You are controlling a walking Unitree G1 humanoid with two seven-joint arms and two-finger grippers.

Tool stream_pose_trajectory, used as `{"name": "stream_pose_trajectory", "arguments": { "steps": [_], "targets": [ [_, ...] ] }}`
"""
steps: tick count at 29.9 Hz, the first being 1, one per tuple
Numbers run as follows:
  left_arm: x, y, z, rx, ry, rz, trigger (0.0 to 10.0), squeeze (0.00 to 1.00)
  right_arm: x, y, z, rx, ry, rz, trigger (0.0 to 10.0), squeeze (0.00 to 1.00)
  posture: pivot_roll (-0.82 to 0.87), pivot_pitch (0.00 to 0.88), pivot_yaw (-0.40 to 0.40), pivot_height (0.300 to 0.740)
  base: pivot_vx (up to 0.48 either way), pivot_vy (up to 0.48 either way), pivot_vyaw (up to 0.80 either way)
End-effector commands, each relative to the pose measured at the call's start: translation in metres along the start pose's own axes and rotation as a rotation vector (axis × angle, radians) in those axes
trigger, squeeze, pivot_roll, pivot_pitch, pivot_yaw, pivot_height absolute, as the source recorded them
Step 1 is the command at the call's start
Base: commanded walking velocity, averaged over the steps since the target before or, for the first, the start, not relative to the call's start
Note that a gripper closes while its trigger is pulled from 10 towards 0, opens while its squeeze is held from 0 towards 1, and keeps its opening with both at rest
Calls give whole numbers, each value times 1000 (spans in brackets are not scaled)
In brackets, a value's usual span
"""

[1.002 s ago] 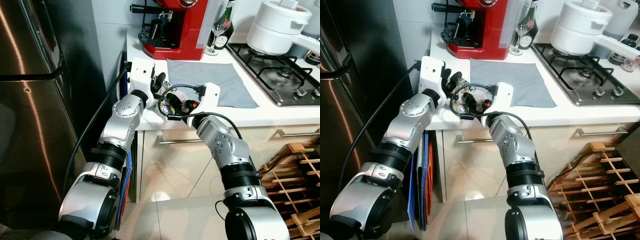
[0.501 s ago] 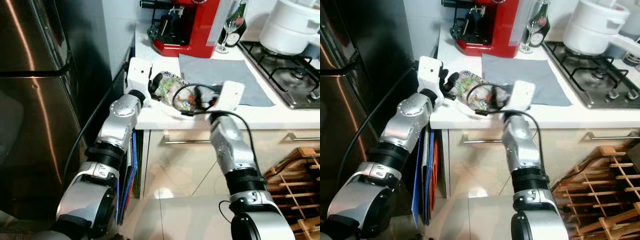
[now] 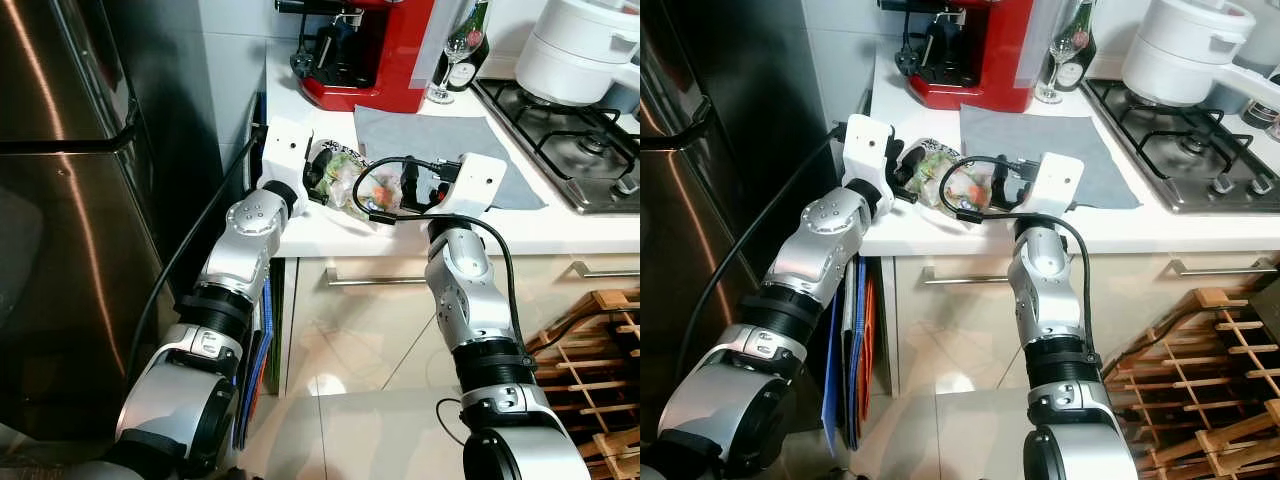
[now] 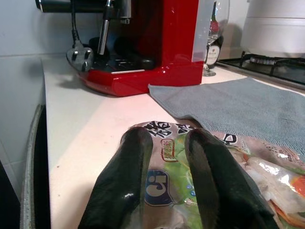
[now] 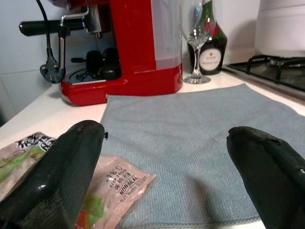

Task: Restocking fridge

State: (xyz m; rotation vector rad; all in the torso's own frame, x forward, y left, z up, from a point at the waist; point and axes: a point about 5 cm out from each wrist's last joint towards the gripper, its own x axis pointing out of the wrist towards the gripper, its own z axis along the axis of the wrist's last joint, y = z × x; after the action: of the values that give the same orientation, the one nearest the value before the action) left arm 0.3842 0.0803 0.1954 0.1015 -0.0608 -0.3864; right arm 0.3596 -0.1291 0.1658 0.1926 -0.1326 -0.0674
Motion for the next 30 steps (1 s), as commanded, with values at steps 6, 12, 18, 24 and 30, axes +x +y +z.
{"name": "stream_pose_trajectory", "arguments": {
  "steps": [6, 12, 18, 24, 30],
  "targets": [
    [-2, -2, -2, 69, -23, -7, 10000, 1000, -2, -5, 11, -56, -90, -19, 10000, 0, -36, 0, -64, 740, 0, 0, 0],
    [-1, 2, 7, 115, -79, 34, 10000, 1000, -4, -4, 10, -73, -93, -19, 10000, 0, -38, 0, -65, 740, 0, 0, 0],
    [-2, 2, 6, 145, -88, 36, 10000, 1000, -4, -4, 7, -79, -82, -17, 10000, 0, -36, 0, -64, 740, 0, 0, 0],
    [0, 2, -14, -65, 23, 9, 10000, 0, -5, -4, 5, -20, -59, -12, 10000, 0, -40, 0, -64, 740, 0, 0, 0],
    [3, 12, -24, -213, 82, 38, 10000, 0, -7, -5, 5, -27, -64, -7, 10000, 0, -52, 0, -64, 740, 0, 0, 0]
  ]
}}
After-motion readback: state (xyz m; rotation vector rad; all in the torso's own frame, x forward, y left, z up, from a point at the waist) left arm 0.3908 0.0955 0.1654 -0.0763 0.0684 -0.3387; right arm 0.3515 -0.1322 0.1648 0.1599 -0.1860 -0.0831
